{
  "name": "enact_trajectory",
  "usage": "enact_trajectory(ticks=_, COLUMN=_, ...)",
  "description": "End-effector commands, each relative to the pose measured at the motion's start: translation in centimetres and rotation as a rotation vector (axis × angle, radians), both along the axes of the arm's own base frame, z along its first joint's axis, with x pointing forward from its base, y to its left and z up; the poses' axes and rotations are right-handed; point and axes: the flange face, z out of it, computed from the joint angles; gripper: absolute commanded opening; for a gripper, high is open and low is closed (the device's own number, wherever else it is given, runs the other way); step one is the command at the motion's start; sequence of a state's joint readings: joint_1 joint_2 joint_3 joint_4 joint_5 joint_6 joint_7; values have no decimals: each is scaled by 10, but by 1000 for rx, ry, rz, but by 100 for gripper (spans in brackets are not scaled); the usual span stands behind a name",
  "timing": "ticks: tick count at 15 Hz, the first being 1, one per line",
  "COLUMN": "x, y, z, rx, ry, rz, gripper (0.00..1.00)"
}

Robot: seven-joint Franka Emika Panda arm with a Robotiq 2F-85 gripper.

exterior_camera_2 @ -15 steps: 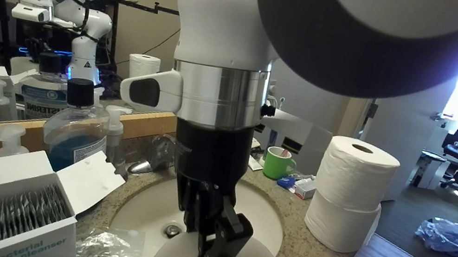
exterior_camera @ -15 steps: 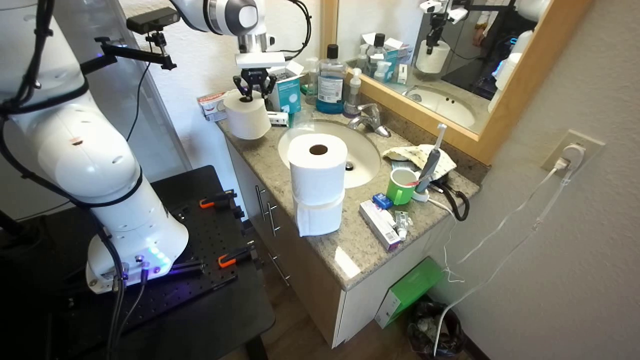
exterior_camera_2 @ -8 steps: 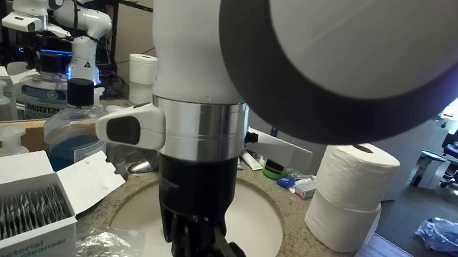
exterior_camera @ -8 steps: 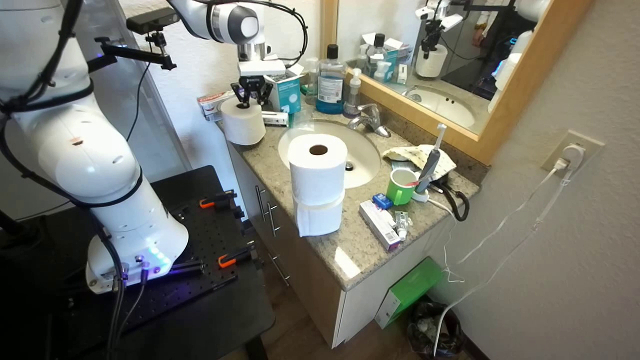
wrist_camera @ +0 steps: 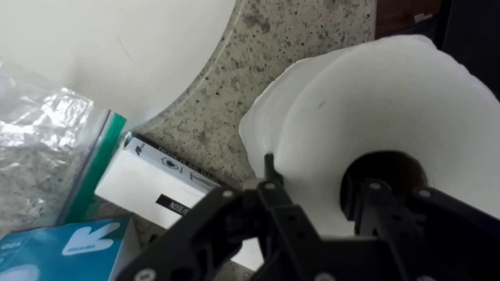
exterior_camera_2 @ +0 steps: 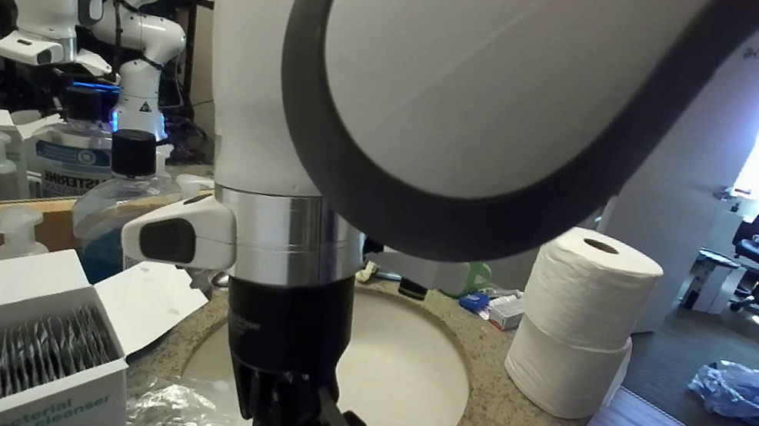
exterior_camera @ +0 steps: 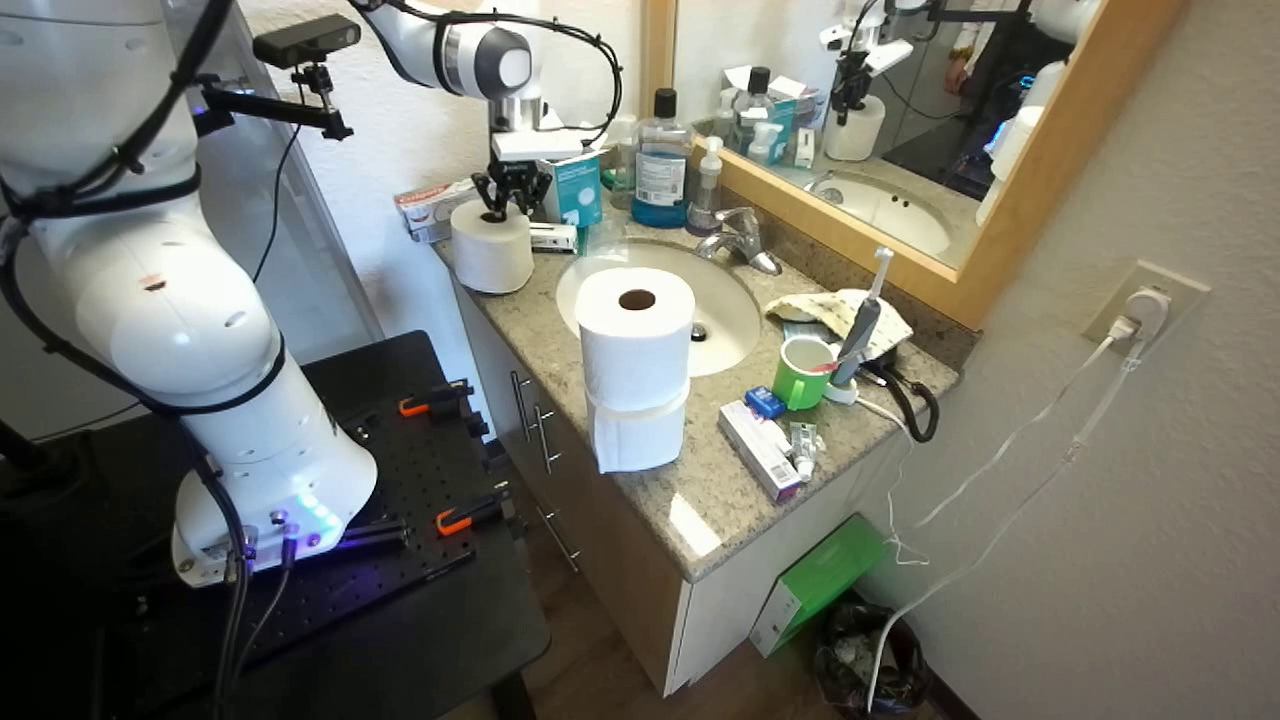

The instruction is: Unassemble the stacked up rolls of tissue

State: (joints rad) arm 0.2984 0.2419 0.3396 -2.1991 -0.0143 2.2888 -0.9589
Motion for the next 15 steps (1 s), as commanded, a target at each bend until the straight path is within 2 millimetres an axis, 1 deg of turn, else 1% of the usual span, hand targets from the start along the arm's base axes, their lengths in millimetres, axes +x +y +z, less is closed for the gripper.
enact_trajectory(ticks=1, x=12, y=8, z=7, rx=-13, ry=-12, rz=25, gripper=12)
enact_trajectory(ticks=6, x=31, y=5, z=4, rx=-160, ry=-74, rz=-10, gripper=12)
enact_trajectory(ticks=8, x=37, y=4, z=3, rx=-192, ry=-73, rz=-21, gripper=12)
enact_trajectory(ticks=12, x=43, y=6, z=2, rx=-197, ry=-50, rz=-23, gripper=12)
enact_trajectory(ticks=15, x=44, y=8, z=5, rx=-179, ry=-50, rz=-16, gripper=12)
